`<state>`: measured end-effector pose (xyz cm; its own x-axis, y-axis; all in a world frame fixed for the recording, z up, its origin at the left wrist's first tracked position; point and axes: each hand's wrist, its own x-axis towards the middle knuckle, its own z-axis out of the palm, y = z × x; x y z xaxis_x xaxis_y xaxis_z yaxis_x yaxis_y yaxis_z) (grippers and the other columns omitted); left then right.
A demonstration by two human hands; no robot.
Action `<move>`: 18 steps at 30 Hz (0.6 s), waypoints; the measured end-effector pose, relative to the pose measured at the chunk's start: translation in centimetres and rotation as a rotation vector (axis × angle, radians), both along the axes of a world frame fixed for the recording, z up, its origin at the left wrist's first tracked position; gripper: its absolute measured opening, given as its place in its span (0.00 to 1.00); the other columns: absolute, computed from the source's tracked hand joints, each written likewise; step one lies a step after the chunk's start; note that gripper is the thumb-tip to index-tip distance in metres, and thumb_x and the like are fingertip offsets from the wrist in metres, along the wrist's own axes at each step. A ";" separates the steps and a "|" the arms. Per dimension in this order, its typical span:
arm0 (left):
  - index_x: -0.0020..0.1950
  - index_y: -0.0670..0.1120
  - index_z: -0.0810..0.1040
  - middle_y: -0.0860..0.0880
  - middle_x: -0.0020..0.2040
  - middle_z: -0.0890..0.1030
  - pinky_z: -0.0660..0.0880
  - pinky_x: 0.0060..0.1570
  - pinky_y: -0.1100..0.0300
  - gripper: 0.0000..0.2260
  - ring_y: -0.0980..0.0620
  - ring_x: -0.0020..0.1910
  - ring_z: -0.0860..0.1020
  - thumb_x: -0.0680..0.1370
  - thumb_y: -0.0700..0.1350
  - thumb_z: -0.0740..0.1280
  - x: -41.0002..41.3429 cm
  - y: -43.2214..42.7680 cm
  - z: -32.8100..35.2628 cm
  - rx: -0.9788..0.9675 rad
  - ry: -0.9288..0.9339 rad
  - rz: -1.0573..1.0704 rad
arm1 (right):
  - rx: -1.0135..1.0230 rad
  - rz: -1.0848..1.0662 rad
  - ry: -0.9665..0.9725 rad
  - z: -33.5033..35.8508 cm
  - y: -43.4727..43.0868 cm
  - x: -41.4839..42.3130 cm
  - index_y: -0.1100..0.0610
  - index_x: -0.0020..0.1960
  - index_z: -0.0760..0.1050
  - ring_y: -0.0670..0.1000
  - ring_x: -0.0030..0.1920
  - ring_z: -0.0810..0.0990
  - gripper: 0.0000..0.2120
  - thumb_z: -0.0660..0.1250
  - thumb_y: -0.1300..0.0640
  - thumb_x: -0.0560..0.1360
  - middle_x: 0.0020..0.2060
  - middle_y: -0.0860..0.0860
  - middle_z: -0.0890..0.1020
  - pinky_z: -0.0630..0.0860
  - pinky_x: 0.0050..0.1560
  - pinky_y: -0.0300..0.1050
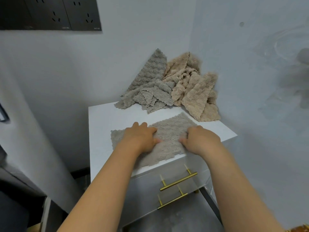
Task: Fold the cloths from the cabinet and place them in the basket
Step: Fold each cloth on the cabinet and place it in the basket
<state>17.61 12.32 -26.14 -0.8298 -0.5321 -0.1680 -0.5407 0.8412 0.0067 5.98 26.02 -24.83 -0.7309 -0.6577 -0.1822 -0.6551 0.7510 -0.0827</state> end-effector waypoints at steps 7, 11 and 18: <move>0.62 0.51 0.76 0.49 0.61 0.77 0.72 0.51 0.55 0.14 0.46 0.59 0.74 0.82 0.52 0.57 1.0 -0.8 1.1 -0.019 0.220 0.042 | -0.094 0.266 -0.040 -2.1 0.0 -1.0 0.51 0.76 0.56 0.57 0.71 0.62 0.24 0.53 0.49 0.82 0.74 0.54 0.61 0.63 0.68 0.50; 0.76 0.54 0.58 0.49 0.78 0.55 0.59 0.71 0.49 0.24 0.46 0.75 0.55 0.81 0.57 0.55 0.3 -1.0 -0.3 0.031 0.245 -0.119 | -0.080 0.345 -0.090 -2.8 -0.3 -2.0 0.48 0.77 0.53 0.55 0.76 0.50 0.25 0.52 0.58 0.81 0.77 0.52 0.52 0.53 0.73 0.56; 0.77 0.56 0.53 0.52 0.78 0.51 0.49 0.74 0.45 0.33 0.48 0.77 0.48 0.76 0.67 0.55 -0.5 -1.4 -2.2 0.193 0.101 -0.159 | -0.306 0.139 -0.087 -3.9 -1.2 -3.7 0.48 0.77 0.53 0.56 0.77 0.44 0.32 0.58 0.64 0.76 0.77 0.54 0.42 0.48 0.75 0.58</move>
